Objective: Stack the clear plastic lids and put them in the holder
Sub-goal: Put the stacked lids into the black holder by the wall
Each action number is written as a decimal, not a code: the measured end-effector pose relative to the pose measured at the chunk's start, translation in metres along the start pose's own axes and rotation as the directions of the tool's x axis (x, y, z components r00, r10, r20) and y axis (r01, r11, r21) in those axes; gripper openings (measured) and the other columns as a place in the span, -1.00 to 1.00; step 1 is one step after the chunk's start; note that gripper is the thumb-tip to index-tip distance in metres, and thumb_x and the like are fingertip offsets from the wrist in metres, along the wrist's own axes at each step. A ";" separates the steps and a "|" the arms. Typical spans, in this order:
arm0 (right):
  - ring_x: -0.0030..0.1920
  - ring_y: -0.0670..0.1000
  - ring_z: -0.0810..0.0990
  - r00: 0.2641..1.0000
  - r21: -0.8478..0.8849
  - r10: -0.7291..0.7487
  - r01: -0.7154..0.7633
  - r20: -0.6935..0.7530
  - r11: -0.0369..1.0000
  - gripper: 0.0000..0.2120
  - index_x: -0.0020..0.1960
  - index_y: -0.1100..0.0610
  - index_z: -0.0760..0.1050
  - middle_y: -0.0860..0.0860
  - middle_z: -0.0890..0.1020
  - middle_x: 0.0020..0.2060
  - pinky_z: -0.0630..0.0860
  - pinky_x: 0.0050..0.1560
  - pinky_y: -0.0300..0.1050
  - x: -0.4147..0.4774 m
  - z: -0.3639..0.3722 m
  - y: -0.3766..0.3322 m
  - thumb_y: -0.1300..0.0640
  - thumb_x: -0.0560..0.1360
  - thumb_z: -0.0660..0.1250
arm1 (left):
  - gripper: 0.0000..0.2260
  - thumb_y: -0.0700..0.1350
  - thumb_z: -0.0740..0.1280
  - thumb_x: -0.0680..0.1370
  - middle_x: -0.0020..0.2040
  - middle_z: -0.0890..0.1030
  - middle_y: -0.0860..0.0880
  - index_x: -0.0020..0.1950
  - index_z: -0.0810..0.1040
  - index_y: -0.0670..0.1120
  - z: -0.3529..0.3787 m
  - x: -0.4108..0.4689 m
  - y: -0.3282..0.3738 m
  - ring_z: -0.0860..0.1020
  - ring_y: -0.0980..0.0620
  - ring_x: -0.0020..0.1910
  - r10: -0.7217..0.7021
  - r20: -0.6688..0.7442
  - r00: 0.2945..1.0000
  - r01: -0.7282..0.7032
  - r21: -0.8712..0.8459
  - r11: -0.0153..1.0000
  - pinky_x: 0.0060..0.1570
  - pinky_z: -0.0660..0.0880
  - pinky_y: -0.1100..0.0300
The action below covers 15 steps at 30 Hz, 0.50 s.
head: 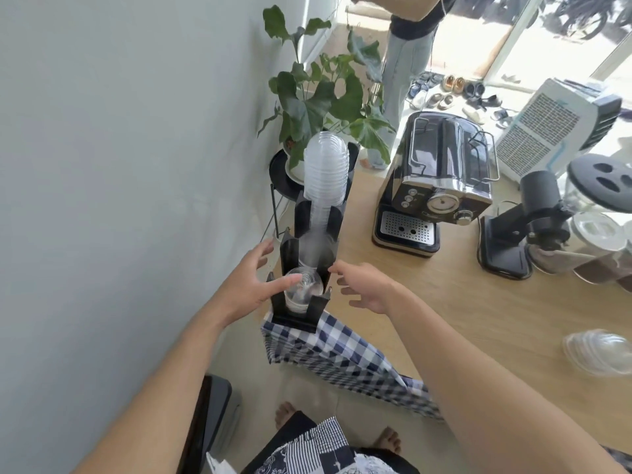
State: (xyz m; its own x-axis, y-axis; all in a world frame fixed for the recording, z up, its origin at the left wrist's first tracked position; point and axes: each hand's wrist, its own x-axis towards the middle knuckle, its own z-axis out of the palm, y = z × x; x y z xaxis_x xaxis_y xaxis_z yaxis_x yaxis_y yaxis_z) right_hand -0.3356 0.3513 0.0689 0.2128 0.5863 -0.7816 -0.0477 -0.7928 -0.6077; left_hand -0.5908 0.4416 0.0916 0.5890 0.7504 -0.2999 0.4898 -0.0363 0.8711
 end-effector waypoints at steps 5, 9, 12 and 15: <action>0.52 0.12 0.47 0.993 -0.035 -0.102 0.100 -0.066 0.994 -0.70 0.29 0.01 0.61 0.06 0.51 0.54 0.43 0.55 0.20 -0.023 -0.026 -0.011 -0.14 0.68 0.33 | -0.07 0.44 0.54 0.49 0.70 0.29 0.26 0.75 0.21 0.26 0.012 0.004 0.056 0.26 0.27 0.66 0.177 -0.073 0.982 -0.170 0.090 0.981 0.60 0.27 0.12; 0.46 0.12 0.52 0.972 -0.058 -0.132 0.123 -0.194 0.991 -0.50 0.55 -0.01 0.56 0.04 0.56 0.51 0.48 0.47 0.15 -0.037 -0.063 0.009 -0.20 0.69 0.32 | -0.33 0.29 0.46 0.64 0.63 0.40 0.24 0.71 0.34 0.21 0.051 0.016 0.097 0.37 0.26 0.60 0.284 -0.073 0.956 -0.275 0.112 0.955 0.53 0.35 0.16; 0.43 0.10 0.53 0.956 0.006 -0.125 0.132 -0.267 0.991 -0.46 0.59 0.02 0.53 0.04 0.59 0.47 0.46 0.54 0.19 -0.051 -0.100 0.036 -0.20 0.69 0.36 | -0.43 0.22 0.43 0.69 0.56 0.47 0.24 0.67 0.41 0.17 0.090 0.026 0.117 0.44 0.25 0.54 0.326 -0.027 0.945 -0.320 0.131 0.938 0.47 0.42 0.15; 0.50 0.11 0.52 0.936 0.068 -0.114 0.144 -0.333 0.987 -0.45 0.58 0.05 0.53 0.04 0.59 0.49 0.41 0.60 0.27 -0.066 -0.143 0.068 -0.20 0.68 0.36 | -0.46 0.19 0.41 0.70 0.56 0.49 0.21 0.67 0.42 0.15 0.133 0.033 0.133 0.48 0.29 0.48 0.343 0.045 0.938 -0.345 0.167 0.923 0.42 0.43 0.20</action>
State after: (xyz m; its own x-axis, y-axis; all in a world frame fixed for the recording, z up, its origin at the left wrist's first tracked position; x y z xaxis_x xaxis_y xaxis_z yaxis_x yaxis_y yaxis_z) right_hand -0.2129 0.2352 0.0990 0.5299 0.5836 -0.6153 -0.0824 -0.6867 -0.7223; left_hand -0.4207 0.3740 0.1462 0.7495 0.6620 -0.0004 0.3563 -0.4030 0.8430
